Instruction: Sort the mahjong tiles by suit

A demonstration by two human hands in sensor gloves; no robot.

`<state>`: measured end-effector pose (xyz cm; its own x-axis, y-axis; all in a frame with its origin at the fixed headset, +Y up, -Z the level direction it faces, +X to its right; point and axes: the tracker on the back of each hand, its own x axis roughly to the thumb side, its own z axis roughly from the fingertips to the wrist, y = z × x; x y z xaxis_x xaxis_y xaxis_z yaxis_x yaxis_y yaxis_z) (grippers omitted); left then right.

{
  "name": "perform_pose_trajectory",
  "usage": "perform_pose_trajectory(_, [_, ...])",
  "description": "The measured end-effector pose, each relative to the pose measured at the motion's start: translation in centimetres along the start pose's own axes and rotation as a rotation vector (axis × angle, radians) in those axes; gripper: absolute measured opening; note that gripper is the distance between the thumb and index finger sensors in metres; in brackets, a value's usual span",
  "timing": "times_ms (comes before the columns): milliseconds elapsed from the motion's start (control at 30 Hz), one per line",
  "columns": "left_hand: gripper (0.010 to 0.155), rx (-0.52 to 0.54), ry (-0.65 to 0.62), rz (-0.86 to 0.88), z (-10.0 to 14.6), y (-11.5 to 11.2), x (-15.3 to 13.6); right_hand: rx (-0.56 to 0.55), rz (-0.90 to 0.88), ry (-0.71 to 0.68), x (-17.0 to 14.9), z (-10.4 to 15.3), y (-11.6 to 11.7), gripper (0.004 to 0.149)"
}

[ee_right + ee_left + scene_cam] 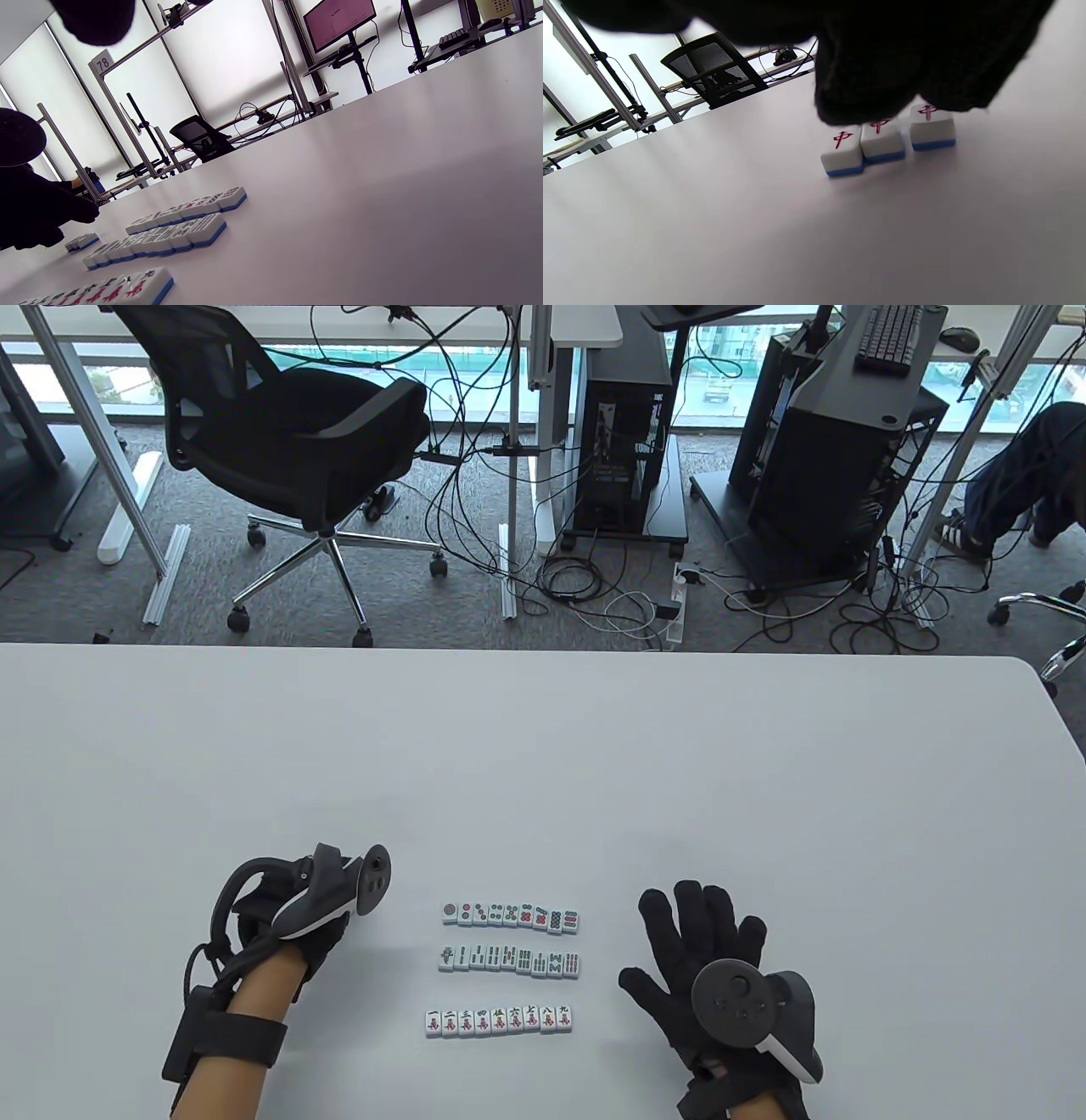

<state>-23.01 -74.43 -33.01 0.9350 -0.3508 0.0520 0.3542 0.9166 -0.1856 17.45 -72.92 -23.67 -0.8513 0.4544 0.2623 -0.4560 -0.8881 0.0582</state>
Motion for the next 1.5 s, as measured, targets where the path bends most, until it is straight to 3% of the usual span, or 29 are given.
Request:
perform_pose_trajectory(200, [0.062,-0.027,-0.031,-0.045,-0.9,-1.5,0.9,-0.001,0.009,-0.006,0.0,0.0,0.0,0.076])
perform_pose_trajectory(567, [0.058,-0.008,-0.040,-0.038,-1.3,-1.3,1.6,-0.003,0.004,-0.011,0.1,0.0,0.0,0.077])
perform_pose_trajectory(800, [0.060,0.058,-0.217,0.016,1.8,0.3,4.4,0.003,0.007,-0.016,0.1,0.0,0.0,0.076])
perform_pose_trajectory(900, [0.060,0.036,-0.276,-0.013,2.8,0.3,5.9,0.001,0.011,-0.016,0.2,0.1,0.0,0.076])
perform_pose_trajectory(1100, [0.062,0.050,-0.294,-0.036,4.0,-0.3,7.2,0.005,0.012,-0.021,0.3,0.1,0.0,0.076])
perform_pose_trajectory(1233, [0.066,-0.002,-0.254,0.031,3.7,0.1,6.1,0.005,0.014,-0.023,0.3,0.1,0.0,0.076])
perform_pose_trajectory(1333, [0.060,0.019,-0.226,0.097,3.4,1.2,4.2,0.001,0.007,-0.024,0.3,0.1,0.0,0.076])
perform_pose_trajectory(1500, [0.054,0.061,-0.076,0.203,2.5,2.7,-0.4,0.006,-0.002,-0.039,0.5,0.2,0.0,0.076])
